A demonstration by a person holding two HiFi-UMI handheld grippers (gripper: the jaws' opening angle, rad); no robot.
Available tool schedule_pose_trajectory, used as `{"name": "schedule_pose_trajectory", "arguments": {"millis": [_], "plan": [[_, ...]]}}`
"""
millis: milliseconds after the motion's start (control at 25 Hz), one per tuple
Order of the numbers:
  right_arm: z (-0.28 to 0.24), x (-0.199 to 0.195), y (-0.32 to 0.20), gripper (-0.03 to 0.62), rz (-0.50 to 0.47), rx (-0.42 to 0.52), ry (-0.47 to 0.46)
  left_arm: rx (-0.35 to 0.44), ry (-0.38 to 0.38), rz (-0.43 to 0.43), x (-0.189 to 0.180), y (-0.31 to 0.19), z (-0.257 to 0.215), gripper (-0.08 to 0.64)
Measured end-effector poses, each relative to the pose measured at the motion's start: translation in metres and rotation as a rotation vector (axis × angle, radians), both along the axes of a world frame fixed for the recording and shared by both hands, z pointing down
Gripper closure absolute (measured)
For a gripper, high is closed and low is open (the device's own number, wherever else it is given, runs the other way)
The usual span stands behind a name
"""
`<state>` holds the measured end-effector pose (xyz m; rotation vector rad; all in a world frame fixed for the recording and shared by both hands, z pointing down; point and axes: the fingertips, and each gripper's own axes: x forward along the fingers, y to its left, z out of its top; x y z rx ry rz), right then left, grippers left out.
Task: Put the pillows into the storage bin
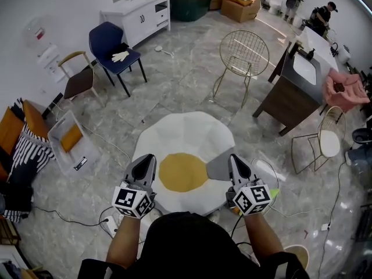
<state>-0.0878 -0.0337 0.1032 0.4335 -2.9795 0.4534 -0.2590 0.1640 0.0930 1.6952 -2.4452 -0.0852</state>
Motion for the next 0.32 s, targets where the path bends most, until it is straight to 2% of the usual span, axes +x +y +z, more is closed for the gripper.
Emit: {"name": "schedule_pose_trajectory", "arguments": {"millis": [320], "plan": [[-0.005,0.02,-0.023,0.566,0.039,0.027,0.005,-0.024,-0.014,-0.003,0.004,-0.002,0.004,0.529]]}}
